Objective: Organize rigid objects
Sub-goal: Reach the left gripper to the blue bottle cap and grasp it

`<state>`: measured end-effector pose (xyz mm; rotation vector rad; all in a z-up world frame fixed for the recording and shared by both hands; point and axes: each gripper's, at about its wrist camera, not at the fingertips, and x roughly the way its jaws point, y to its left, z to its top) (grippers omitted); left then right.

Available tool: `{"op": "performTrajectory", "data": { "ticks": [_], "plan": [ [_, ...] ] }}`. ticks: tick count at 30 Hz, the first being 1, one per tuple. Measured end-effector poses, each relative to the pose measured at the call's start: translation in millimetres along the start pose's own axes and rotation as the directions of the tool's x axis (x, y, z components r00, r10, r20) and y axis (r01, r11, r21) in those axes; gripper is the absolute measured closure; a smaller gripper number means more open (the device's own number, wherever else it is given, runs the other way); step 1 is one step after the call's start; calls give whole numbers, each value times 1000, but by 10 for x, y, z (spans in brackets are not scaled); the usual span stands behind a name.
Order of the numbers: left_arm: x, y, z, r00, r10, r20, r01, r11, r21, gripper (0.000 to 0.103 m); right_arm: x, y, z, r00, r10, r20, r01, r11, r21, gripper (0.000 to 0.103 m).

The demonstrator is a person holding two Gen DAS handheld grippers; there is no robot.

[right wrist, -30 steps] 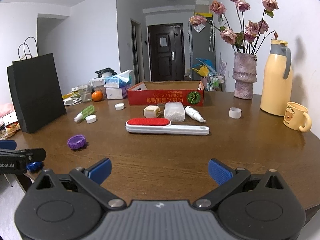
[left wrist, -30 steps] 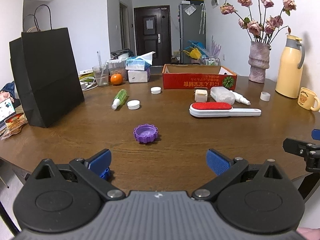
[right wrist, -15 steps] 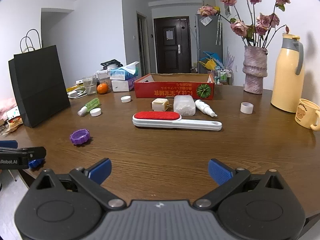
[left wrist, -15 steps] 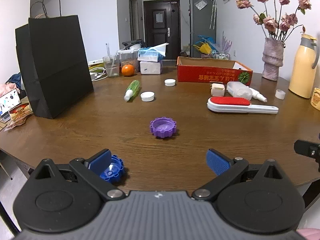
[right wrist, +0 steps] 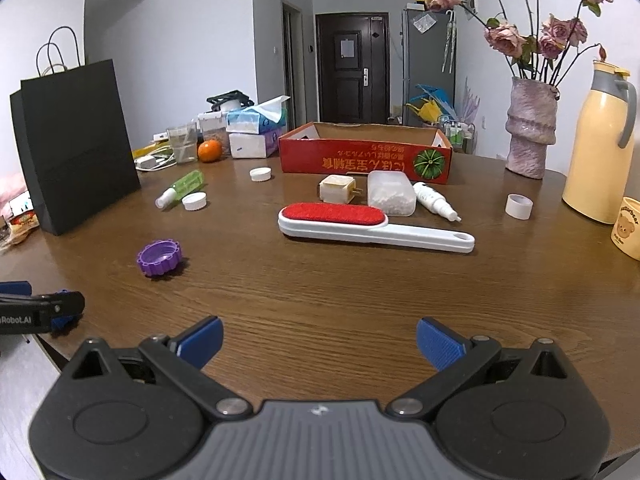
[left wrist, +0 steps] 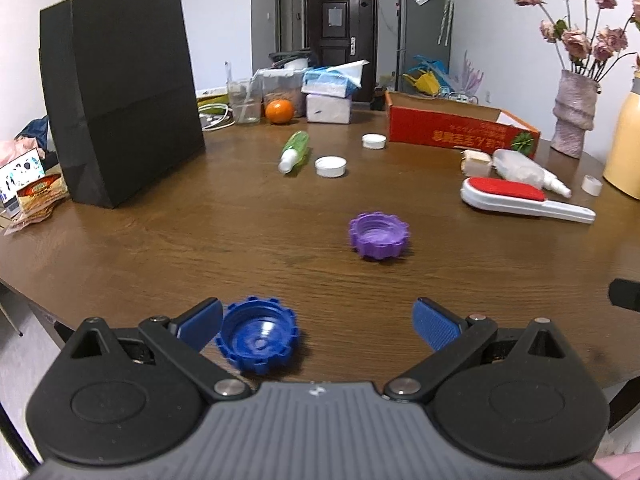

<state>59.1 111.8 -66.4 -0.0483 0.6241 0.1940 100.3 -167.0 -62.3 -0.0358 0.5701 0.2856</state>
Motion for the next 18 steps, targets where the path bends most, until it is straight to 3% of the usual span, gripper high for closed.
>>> {"op": "performTrajectory", "data": {
  "ticks": [8, 13, 17, 18],
  "plan": [
    [213, 193, -56, 1000, -4, -30, 3, 1000, -4, 3, 197, 150, 58, 999, -2, -41, 1, 1000, -21, 0],
    [304, 290, -107, 998, -25, -54, 24, 1000, -10, 24, 332, 279, 101, 998, -1, -65, -2, 999, -40, 0],
    [310, 353, -144, 998, -41, -52, 41, 999, 1, 48, 439, 408, 138, 996, 11, -87, -17, 998, -62, 1],
    [309, 370, -144, 998, -50, -49, 51, 999, 2, 48, 464, 448, 151, 996, 16, -91, -22, 998, -66, 1]
  ]
}}
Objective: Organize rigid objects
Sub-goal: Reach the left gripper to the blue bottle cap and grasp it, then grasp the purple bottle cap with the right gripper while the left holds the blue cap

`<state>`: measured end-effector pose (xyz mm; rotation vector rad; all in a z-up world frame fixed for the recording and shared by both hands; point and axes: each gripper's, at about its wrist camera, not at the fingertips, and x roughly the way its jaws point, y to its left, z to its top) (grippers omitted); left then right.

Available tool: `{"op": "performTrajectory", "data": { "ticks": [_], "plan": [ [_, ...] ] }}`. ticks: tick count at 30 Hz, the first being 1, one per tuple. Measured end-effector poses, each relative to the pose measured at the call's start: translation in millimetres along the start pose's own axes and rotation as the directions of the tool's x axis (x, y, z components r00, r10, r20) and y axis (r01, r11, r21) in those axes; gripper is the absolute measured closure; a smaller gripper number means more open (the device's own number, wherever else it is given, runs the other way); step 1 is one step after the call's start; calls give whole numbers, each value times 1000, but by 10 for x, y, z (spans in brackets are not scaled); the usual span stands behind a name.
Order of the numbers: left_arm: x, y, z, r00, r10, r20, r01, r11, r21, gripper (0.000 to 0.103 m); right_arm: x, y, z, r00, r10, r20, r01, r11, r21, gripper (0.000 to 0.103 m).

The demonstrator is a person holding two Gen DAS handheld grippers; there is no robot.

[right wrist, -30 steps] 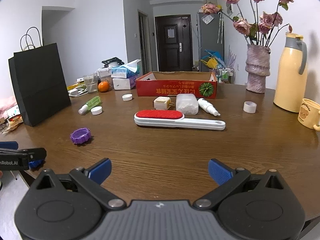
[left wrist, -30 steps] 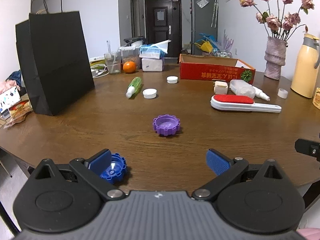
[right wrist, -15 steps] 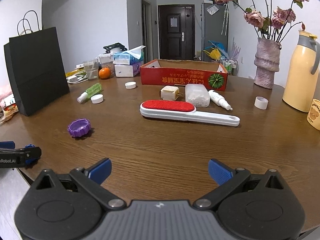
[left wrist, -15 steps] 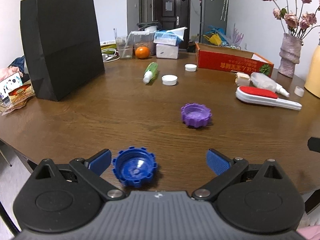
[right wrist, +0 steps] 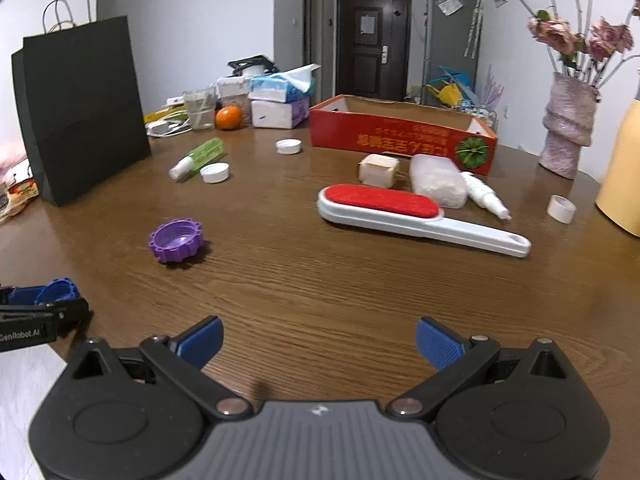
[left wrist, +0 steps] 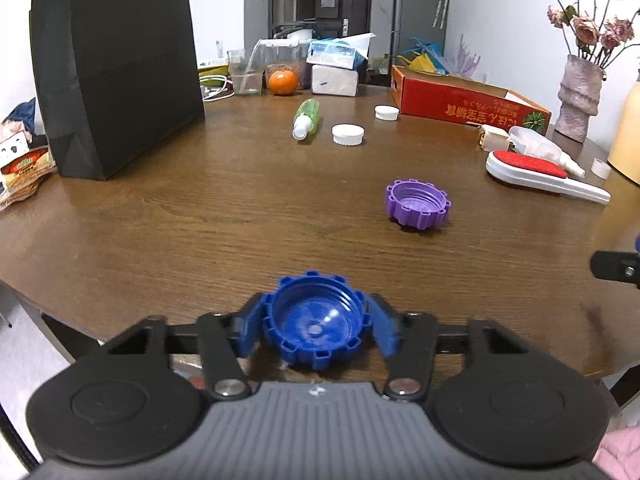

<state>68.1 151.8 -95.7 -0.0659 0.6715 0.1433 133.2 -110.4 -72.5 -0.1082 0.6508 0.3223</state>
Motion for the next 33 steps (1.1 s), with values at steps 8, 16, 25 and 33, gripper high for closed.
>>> {"op": "performTrajectory", "data": {
  "ticks": [8, 16, 25, 33],
  "plan": [
    [99, 76, 57, 998, -55, 25, 55, 998, -13, 48, 203, 293, 127, 999, 15, -30, -16, 999, -38, 1],
    [284, 175, 203, 995, -92, 37, 92, 996, -6, 48, 437, 547, 272, 998, 42, -50, -45, 997, -60, 1],
    [512, 275, 432, 994, -105, 35, 104, 994, 31, 48, 719, 806, 430, 996, 44, -77, -49, 997, -64, 8],
    [647, 388, 638, 995, -92, 42, 90, 995, 52, 48, 963, 969, 522, 992, 47, -114, -53, 997, -54, 12]
  ]
}}
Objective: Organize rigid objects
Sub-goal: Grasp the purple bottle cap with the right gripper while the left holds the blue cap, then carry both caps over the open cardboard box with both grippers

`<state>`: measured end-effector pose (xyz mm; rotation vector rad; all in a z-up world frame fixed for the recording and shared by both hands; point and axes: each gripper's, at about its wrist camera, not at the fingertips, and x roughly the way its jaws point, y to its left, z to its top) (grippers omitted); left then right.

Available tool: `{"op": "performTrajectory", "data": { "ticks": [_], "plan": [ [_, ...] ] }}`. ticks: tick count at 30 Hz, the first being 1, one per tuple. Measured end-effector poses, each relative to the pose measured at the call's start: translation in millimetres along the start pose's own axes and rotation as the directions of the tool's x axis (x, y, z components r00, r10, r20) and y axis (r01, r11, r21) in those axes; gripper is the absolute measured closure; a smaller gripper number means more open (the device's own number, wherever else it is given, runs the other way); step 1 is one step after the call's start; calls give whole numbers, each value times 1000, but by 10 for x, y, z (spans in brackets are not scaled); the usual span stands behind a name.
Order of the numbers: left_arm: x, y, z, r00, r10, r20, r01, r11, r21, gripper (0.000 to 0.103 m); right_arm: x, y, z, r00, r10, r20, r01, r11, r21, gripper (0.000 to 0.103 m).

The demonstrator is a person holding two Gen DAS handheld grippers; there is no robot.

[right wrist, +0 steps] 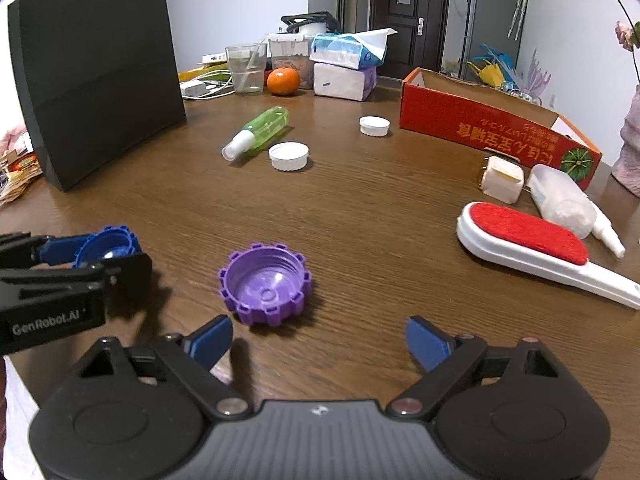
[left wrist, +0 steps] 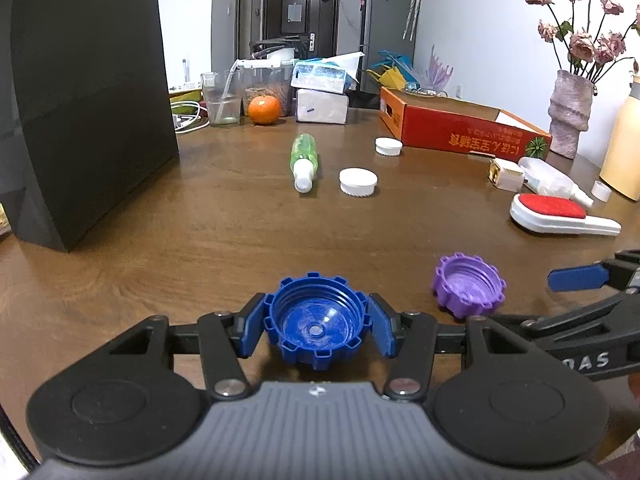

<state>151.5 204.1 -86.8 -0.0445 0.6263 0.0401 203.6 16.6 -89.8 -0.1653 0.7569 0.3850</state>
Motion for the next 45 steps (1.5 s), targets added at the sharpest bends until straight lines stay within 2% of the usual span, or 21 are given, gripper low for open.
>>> {"op": "performTrajectory", "data": {
  "ticks": [6, 8, 12, 13, 16, 26, 36, 45],
  "plan": [
    [95, 38, 65, 1000, 1, -15, -2, 1000, -11, 48, 123, 31, 77, 1000, -17, 20, 16, 1000, 15, 15],
    [133, 51, 75, 1000, -1, -23, 1, 1000, -21, 48, 152, 31, 95, 1000, -1, 19, 0, 1000, 19, 22],
    [174, 57, 96, 999, -4, -36, 3, 1000, -24, 48, 214, 30, 146, 1000, 23, 17, -23, 999, 23, 25],
    [182, 56, 109, 999, -5, -36, 4, 1000, -25, 48, 227, 29, 155, 999, 25, 20, -26, 999, 21, 28],
    [205, 48, 138, 999, -4, -36, 3, 1000, -28, 48, 240, 22, 188, 999, 35, 40, -35, 999, 2, 51],
    [316, -165, 291, 998, -27, -49, 25, 999, -25, 48, 237, -188, 222, 995, 89, 55, -90, 996, 21, 51],
    [328, -398, 494, 999, -38, -34, 37, 999, -25, 48, 82, -463, 319, 993, 64, 99, -65, 998, 9, 51],
    [353, -718, 769, 999, -53, -10, 53, 999, 5, 48, -121, -922, 461, 987, 0, 161, -5, 1000, 30, 51]
  ]
}}
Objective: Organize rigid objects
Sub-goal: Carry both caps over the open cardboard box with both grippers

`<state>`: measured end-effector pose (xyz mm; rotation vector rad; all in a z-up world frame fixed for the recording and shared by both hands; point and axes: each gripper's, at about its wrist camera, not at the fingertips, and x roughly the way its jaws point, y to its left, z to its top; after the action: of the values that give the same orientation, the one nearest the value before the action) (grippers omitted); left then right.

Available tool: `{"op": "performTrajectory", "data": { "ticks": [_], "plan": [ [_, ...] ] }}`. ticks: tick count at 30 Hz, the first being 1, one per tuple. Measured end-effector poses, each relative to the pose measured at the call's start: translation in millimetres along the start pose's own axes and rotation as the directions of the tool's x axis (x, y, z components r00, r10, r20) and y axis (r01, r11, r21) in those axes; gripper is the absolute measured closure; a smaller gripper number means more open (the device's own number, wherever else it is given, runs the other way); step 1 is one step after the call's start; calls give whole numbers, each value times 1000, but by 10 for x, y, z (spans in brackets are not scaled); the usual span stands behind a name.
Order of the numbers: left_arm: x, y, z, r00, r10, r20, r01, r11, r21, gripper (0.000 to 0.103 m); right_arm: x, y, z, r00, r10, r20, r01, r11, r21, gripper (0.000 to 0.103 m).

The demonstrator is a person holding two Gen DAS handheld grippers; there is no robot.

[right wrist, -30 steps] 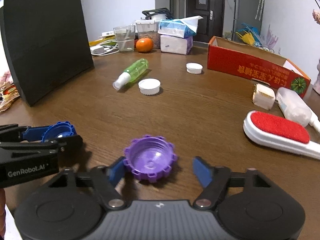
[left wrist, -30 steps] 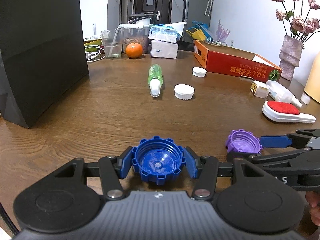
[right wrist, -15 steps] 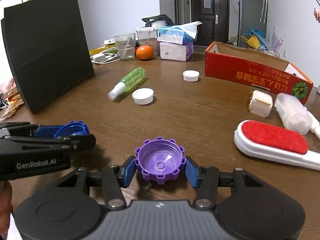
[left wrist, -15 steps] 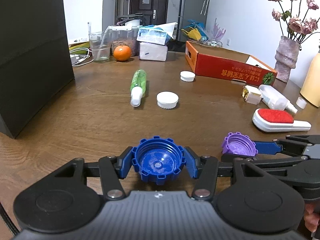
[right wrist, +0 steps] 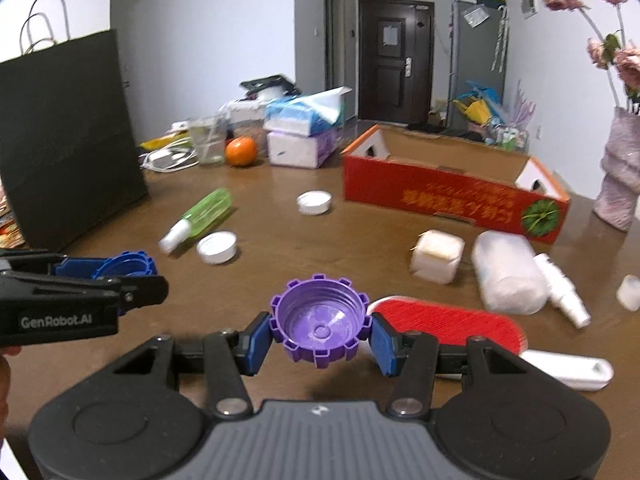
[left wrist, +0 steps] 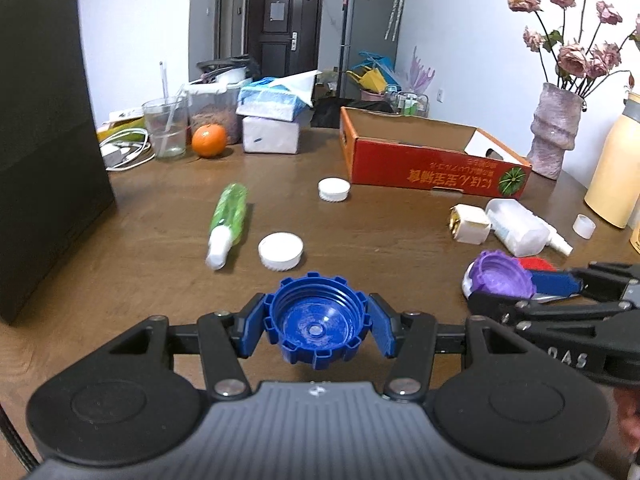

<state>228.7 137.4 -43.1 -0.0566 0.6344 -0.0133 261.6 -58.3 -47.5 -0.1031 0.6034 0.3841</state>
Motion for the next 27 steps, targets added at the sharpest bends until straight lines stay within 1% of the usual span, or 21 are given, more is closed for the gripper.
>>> {"op": "performTrajectory", "data": {
  "ticks": [7, 17, 27],
  "plan": [
    [80, -233, 204, 1000, -11, -4, 11, 1000, 3, 48, -53, -408, 112, 998, -59, 37, 59, 998, 25, 51],
    [203, -586, 503, 1000, -22, 18, 21, 1000, 8, 48, -102, -1059, 238, 985, -143, 95, 131, 983, 126, 51],
    [453, -979, 897, 998, -41, 46, 42, 999, -10, 48, 33, -1568, 424, 972, -181, 147, 151, 969, 197, 51]
  ]
}}
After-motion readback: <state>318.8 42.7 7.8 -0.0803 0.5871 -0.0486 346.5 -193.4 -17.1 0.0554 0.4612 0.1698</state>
